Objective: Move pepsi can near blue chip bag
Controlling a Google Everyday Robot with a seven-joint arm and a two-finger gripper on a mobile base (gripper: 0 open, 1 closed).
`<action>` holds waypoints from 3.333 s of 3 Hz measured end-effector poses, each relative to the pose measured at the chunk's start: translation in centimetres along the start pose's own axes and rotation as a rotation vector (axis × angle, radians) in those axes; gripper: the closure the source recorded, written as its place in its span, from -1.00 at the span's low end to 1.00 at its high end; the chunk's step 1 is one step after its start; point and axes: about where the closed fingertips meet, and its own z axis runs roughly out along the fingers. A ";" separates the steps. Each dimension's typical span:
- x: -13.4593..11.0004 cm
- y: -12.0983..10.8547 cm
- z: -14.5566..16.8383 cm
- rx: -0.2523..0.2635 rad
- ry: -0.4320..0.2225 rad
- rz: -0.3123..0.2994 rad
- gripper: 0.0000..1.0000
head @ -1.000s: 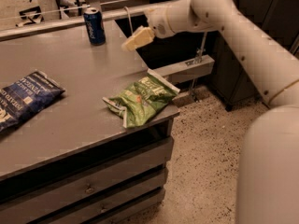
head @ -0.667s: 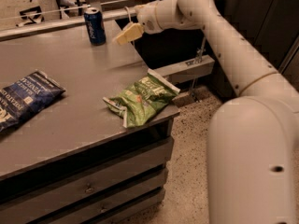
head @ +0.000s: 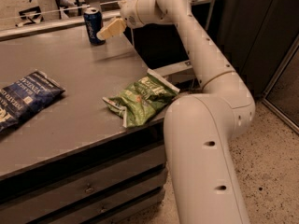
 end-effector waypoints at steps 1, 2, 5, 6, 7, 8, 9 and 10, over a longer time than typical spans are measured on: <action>0.1 0.3 1.7 -0.016 0.019 0.026 -1.00; -0.1 2.1 4.5 -0.077 -0.001 0.082 -1.00; 1.5 -0.2 7.1 0.016 0.038 0.100 -0.19; 1.9 -0.4 7.5 0.025 0.030 0.127 0.26; 0.8 -0.2 6.8 0.003 -0.029 0.149 0.76; -1.3 1.3 4.7 -0.059 -0.100 0.141 1.00; -3.6 5.4 2.2 -0.181 -0.170 0.108 1.00; -4.2 10.6 0.7 -0.298 -0.195 0.097 1.00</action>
Offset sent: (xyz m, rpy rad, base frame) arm 0.0035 0.0437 -0.0139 0.0190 0.1223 0.0429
